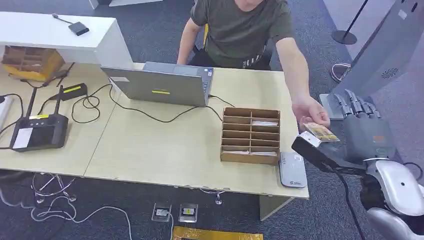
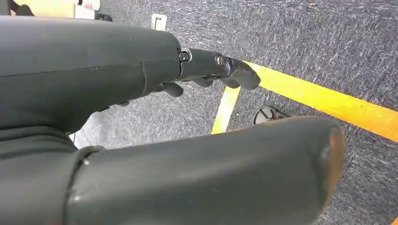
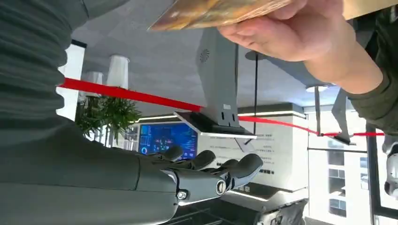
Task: Pass the card to the sensor for recognition and then transmit it.
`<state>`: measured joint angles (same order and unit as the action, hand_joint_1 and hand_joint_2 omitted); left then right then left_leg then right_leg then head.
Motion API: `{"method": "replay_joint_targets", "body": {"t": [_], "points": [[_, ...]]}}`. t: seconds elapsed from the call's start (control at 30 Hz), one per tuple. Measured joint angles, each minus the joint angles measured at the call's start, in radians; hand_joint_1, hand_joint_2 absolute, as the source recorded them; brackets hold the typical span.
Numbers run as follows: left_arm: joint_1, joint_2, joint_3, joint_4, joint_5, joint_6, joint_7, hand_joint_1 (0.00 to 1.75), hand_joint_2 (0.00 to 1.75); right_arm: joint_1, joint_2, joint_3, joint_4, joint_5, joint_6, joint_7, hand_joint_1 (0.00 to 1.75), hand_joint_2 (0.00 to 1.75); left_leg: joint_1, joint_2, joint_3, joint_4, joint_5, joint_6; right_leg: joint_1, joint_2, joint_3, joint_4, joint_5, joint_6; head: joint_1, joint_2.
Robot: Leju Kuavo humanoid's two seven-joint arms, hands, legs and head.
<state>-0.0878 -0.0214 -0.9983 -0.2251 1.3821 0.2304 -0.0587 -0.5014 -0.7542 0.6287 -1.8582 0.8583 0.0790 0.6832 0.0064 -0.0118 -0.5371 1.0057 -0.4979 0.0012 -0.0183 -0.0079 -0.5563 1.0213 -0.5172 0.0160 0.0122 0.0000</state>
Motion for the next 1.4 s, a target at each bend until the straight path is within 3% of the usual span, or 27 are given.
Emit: {"method": "replay_joint_targets", "body": {"t": [0.5, 0.53, 0.77, 1.4], "points": [[0.000, 0.002, -0.013, 0.000, 0.000, 0.000, 0.000, 0.00, 0.00, 0.001, 0.000, -0.010, 0.016, 0.000, 0.000, 0.000, 0.00, 1.75, 0.000, 0.000, 0.000, 0.000, 0.000, 0.000, 0.000, 0.000, 0.000, 0.000, 0.000, 0.000, 0.000, 0.000], [0.000, 0.002, -0.014, 0.000, 0.000, 0.000, 0.000, 0.00, 0.00, 0.001, 0.000, -0.010, 0.016, 0.000, 0.000, 0.000, 1.75, 1.75, 0.000, 0.000, 0.000, 0.000, 0.000, 0.000, 0.000, 0.000, 0.000, 0.000, 0.000, 0.000, 0.000, 0.000], [0.000, 0.004, -0.019, 0.000, -0.018, -0.017, 0.000, 0.00, 0.00, 0.021, -0.004, -0.021, 0.018, -0.026, 0.065, 0.000, 1.75, 1.75, 0.000, 0.000, 0.000, 0.000, 0.000, 0.000, 0.000, 0.000, 0.000, 0.000, 0.000, 0.000, 0.000, 0.000], [0.000, 0.009, -0.035, 0.000, -0.019, -0.020, 0.000, 0.00, 0.00, 0.038, -0.010, -0.043, 0.018, -0.035, 0.084, 0.000, 1.75, 1.75, 0.000, 0.000, 0.000, 0.000, 0.000, 0.000, 0.000, 0.000, 0.000, 0.000, 0.000, 0.000, 0.000, 0.000]]}}
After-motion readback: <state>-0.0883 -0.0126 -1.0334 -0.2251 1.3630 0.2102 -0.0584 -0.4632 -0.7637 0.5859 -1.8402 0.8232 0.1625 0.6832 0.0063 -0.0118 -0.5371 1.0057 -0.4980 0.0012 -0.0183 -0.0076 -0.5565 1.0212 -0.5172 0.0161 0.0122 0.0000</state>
